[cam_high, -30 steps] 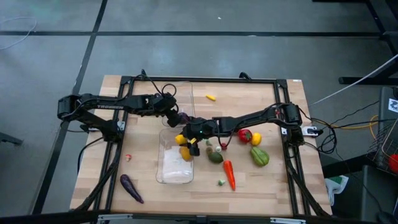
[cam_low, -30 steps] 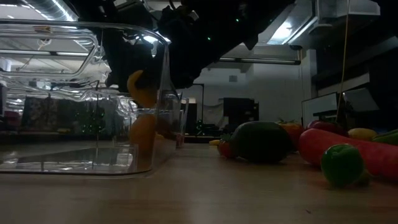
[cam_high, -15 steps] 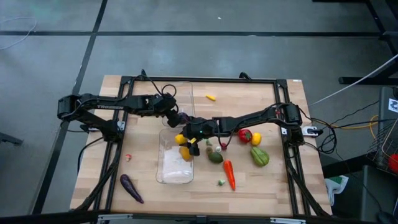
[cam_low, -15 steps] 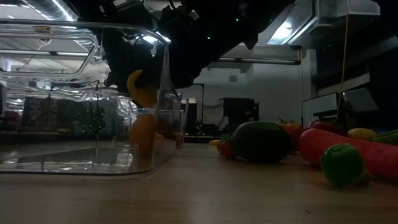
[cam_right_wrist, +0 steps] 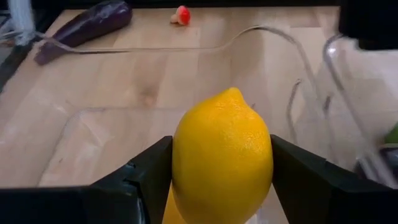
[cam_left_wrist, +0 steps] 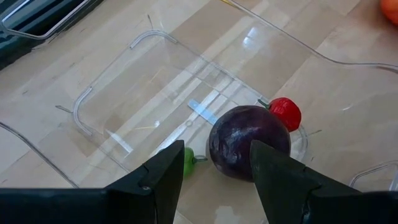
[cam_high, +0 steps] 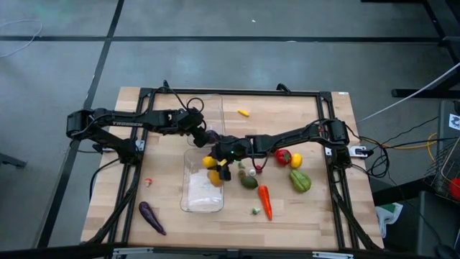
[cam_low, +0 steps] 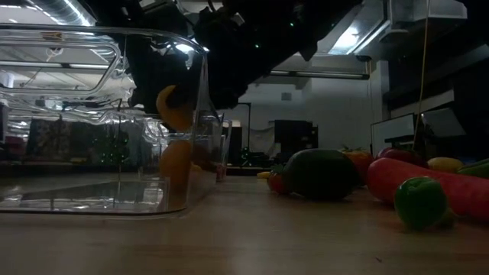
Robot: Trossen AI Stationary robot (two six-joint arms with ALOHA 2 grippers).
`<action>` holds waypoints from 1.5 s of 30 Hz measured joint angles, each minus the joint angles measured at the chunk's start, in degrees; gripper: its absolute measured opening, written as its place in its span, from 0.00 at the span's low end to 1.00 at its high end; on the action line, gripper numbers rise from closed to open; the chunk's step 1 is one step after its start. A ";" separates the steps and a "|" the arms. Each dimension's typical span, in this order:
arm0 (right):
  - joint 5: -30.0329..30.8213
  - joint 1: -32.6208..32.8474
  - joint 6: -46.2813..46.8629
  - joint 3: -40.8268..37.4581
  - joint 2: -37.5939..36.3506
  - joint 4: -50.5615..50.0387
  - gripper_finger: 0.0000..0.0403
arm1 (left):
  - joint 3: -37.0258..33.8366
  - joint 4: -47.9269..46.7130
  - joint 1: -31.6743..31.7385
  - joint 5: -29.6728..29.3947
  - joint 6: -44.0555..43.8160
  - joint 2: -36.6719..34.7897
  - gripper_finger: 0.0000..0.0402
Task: Sort produce into baskets
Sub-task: Put the top yellow lemon into the bottom transparent bin, then put the red tomato into the bottom transparent bin
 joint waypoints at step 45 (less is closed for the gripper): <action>-7.05 -1.49 -1.84 0.00 -14.18 -28.22 0.93 | 0.00 0.17 -0.02 0.00 -0.15 0.00 0.45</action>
